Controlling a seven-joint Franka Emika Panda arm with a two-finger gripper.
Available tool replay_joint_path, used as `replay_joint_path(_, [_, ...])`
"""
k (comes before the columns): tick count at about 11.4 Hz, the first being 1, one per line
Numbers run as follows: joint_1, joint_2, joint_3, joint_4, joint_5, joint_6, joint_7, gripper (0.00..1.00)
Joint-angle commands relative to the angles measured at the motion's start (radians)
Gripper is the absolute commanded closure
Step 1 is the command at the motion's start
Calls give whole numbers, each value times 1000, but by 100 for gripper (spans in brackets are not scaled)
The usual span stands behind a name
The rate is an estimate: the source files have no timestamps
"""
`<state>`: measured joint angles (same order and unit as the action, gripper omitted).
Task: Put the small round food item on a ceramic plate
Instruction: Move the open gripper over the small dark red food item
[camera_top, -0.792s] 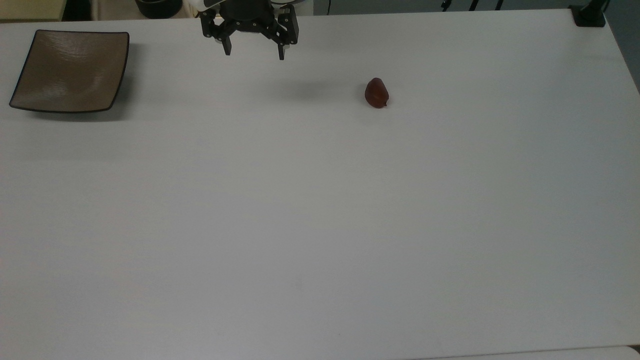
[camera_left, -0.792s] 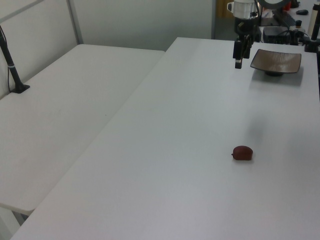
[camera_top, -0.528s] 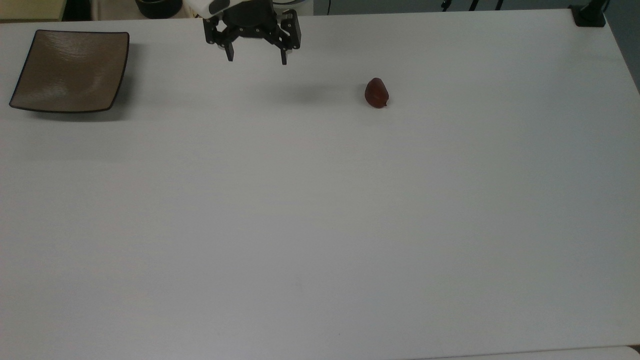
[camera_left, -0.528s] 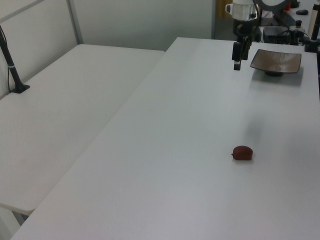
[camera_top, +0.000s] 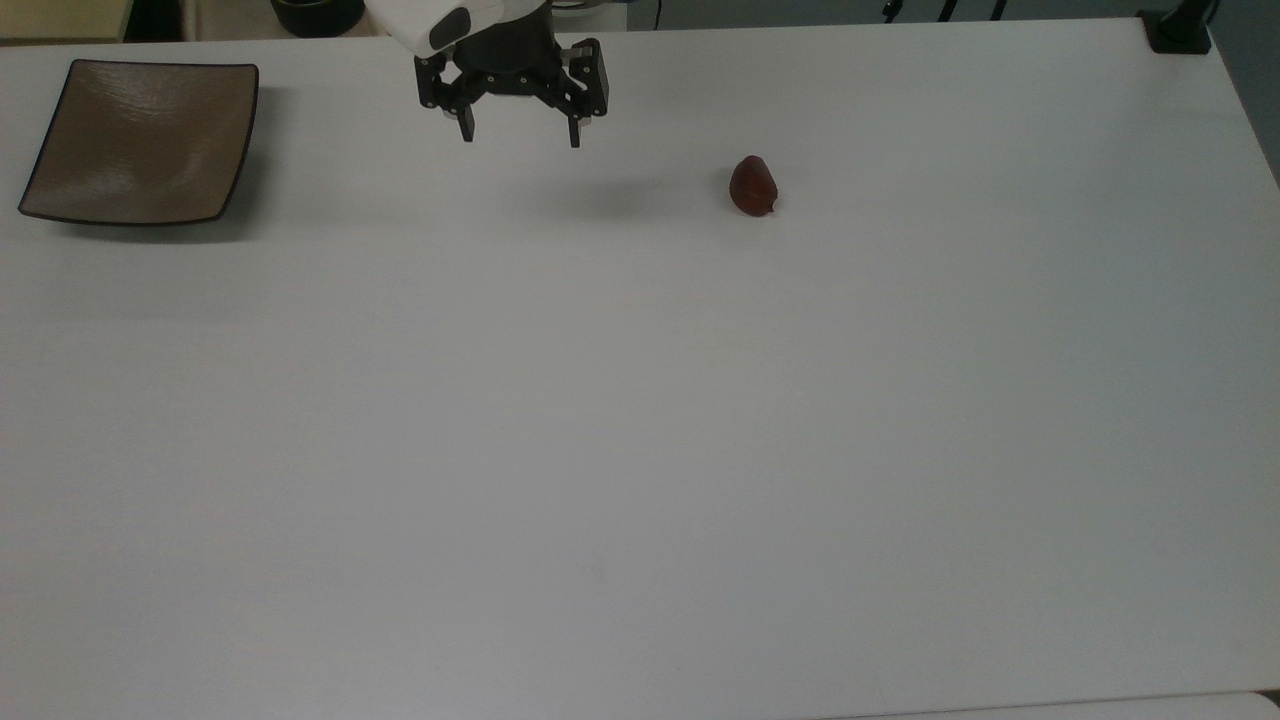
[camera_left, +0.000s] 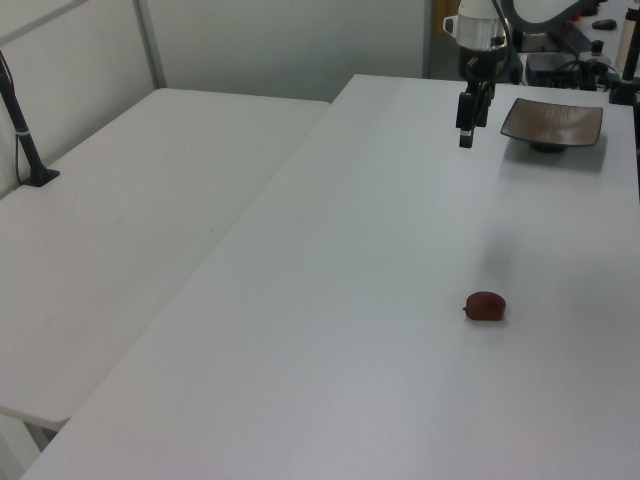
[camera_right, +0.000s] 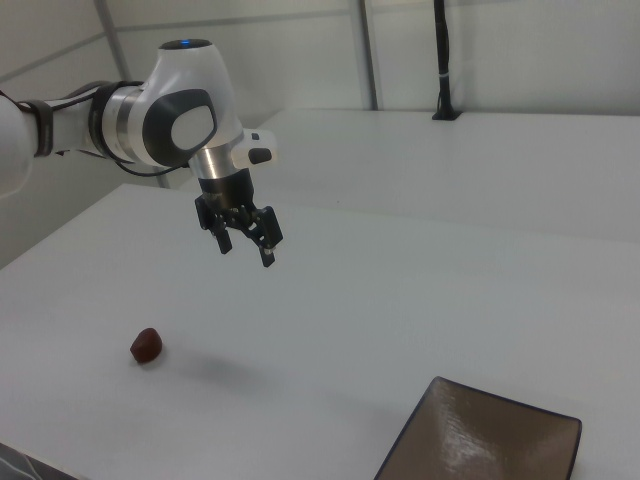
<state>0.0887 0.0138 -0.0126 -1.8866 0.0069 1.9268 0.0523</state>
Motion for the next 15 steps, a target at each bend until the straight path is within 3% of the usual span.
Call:
replay_joint_path(1, [8, -5, 42, -89, 21, 115, -15, 0])
replay_joint_path(4, [22, -15, 94, -149, 27, 136, -14, 0])
replay_joint_path(8, [83, -49, 103, -206, 47, 136, -12, 0])
replay_joint_path(11, [91, -46, 183, -238, 73, 136, -9, 0])
replay_joint_path(15, [121, 29, 236, -249, 87, 173, -5, 0])
